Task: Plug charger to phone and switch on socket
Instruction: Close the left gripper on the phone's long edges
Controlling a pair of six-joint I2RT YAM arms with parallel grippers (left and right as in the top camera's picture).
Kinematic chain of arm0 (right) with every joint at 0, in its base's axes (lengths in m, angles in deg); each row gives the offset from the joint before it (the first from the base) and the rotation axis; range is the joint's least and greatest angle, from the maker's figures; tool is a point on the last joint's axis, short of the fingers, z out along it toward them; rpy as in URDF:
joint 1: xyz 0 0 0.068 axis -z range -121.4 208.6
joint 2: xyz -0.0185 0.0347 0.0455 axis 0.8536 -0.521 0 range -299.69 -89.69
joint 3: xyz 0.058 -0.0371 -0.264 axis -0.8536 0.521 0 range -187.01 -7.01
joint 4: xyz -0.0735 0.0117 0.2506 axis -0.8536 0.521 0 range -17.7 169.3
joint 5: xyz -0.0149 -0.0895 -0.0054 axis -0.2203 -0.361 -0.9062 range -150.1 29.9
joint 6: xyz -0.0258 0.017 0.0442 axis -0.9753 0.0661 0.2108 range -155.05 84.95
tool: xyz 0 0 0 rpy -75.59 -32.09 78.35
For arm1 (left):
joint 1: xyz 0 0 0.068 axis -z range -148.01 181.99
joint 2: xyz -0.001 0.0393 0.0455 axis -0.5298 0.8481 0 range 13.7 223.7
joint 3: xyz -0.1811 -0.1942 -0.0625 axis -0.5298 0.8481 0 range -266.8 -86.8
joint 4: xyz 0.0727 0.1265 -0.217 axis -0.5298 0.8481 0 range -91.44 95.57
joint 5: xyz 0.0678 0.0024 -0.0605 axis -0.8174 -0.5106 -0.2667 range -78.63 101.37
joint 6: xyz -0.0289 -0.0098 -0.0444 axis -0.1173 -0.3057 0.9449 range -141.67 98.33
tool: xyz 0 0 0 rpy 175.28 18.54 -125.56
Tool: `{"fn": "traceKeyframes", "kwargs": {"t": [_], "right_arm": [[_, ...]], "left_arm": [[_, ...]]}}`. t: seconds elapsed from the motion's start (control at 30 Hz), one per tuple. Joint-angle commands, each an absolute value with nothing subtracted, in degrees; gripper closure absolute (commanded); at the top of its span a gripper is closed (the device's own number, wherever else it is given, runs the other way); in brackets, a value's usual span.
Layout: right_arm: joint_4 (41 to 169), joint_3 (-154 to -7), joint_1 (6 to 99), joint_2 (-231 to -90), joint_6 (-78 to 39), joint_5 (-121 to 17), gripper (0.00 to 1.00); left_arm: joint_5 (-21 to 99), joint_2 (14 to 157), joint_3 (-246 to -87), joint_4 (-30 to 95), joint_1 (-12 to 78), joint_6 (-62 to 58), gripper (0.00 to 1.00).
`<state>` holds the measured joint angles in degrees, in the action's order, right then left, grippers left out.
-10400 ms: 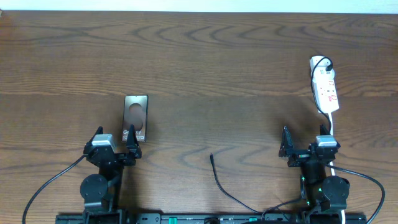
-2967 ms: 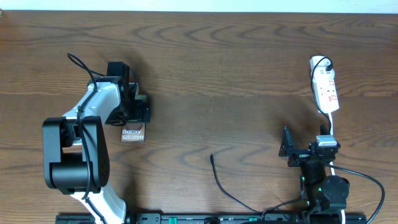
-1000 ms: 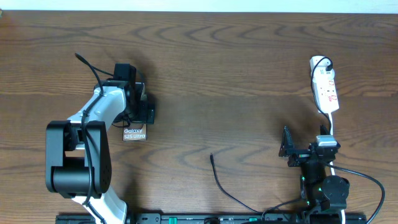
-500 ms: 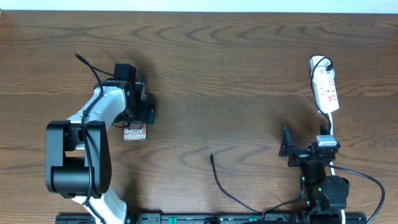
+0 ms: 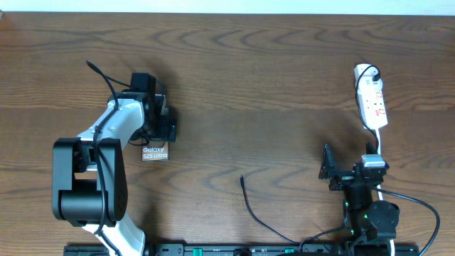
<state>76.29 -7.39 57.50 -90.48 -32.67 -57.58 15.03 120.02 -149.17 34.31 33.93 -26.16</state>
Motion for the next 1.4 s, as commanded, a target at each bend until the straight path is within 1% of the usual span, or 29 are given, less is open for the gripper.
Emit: {"fn": "traceKeyframes", "kwargs": {"t": [0.0,0.13,0.23,0.43,0.53,0.77,0.87,0.97,1.07,1.17,1.27,1.3,1.33,1.37], "right_arm": [[76.56,-7.33,57.11,-90.48,-32.32,-58.06,0.01],[76.56,-7.33,57.11,-90.48,-32.32,-58.06,0.01],[76.53,-7.33,57.11,-90.48,-32.32,-58.06,0.01],[76.56,-7.33,57.11,-90.48,-32.32,-58.06,0.01],[76.56,-7.33,57.11,-90.48,-32.32,-58.06,0.01],[76.56,-7.33,57.11,-90.48,-32.32,-58.06,0.01],[76.56,-7.33,57.11,-90.48,-32.32,-58.06,0.01],[76.53,-7.33,57.11,-90.48,-32.32,-58.06,0.01],[76.56,-7.33,57.11,-90.48,-32.32,-58.06,0.01],[76.53,-7.33,57.11,-90.48,-32.32,-58.06,0.01],[76.56,-7.33,57.11,-90.48,-32.32,-58.06,0.01],[76.56,-7.33,57.11,-90.48,-32.32,-58.06,0.01],[76.53,-7.33,57.11,-90.48,-32.32,-58.06,0.01],[76.56,-7.33,57.11,-90.48,-32.32,-58.06,0.01]], "left_arm": [[13.68,121.95,-146.89,34.36,34.06,-25.88,0.11],[13.68,121.95,-146.89,34.25,34.06,-25.88,0.12],[13.68,121.95,-146.89,34.25,34.06,-25.88,0.19],[13.68,121.95,-146.89,34.27,34.06,-25.88,0.21],[13.68,121.95,-146.89,34.27,34.06,-25.88,0.24],[13.68,121.95,-146.89,34.29,34.06,-25.88,0.26],[13.68,121.95,-146.89,34.29,34.06,-25.86,0.32],[13.68,121.95,-146.89,34.29,34.06,-25.86,0.40],[13.68,121.95,-146.89,34.29,34.06,-25.88,0.51],[13.68,121.95,-146.89,34.29,34.06,-25.88,0.66],[13.68,121.95,-146.89,34.29,34.06,-25.86,0.76],[13.68,121.95,-146.89,34.29,34.06,-25.88,0.81],[13.68,121.95,-146.89,34.27,34.06,-25.88,0.89],[13.68,121.95,-146.89,34.27,34.06,-25.88,0.92]]}}
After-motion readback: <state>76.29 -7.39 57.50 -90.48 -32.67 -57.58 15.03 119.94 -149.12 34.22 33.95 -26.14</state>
